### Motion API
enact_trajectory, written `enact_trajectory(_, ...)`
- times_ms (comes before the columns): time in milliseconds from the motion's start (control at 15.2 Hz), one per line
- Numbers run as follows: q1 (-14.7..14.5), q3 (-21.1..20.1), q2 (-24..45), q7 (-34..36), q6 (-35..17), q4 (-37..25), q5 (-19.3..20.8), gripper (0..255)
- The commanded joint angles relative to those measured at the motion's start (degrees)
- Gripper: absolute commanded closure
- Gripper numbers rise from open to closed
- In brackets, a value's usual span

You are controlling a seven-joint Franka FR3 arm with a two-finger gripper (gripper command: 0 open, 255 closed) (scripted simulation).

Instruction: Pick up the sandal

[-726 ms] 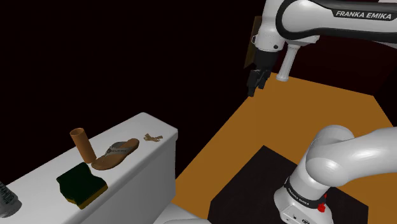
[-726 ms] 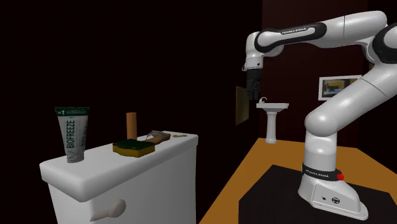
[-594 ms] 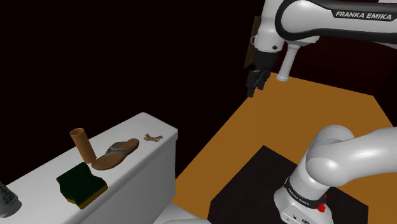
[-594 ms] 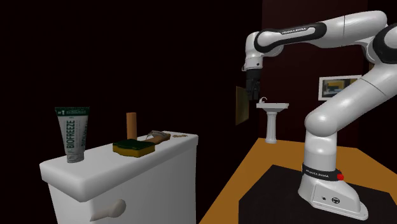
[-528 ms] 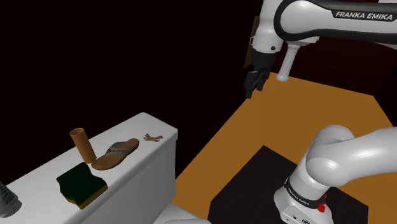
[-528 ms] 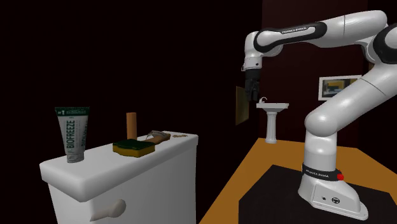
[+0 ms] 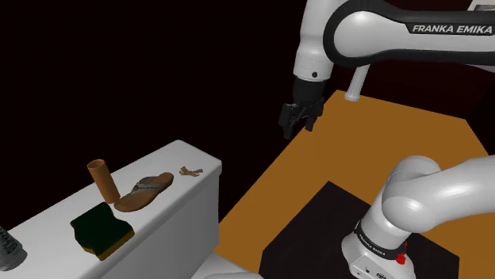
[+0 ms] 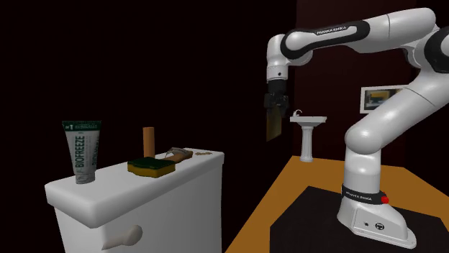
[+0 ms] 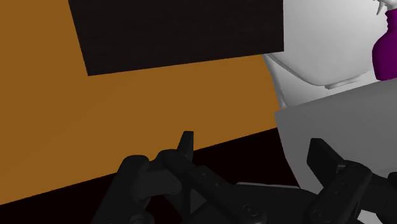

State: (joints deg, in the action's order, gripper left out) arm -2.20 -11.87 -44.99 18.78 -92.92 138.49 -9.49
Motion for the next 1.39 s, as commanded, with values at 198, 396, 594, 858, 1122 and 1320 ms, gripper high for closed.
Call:
enact_trajectory(198, 0.29, -7.08, 5.17, 12.03, -3.28, -2.51, -5.41, 0)
enact_trajectory(396, 0.85, -11.32, 9.17, 19.06, -5.59, -4.91, -7.81, 0)
enact_trajectory(594, 1.79, -15.55, 13.89, 26.15, -8.08, -8.02, -9.36, 0)
enact_trajectory(858, 3.50, -21.21, 21.31, 35.90, -11.53, -13.21, -9.70, 0)
enact_trajectory(1122, 5.46, -26.86, 30.15, 46.39, -14.91, -19.53, -7.46, 0)
enact_trajectory(1320, 6.43, -30.72, 37.94, 55.06, -17.13, -25.03, -3.58, 0)
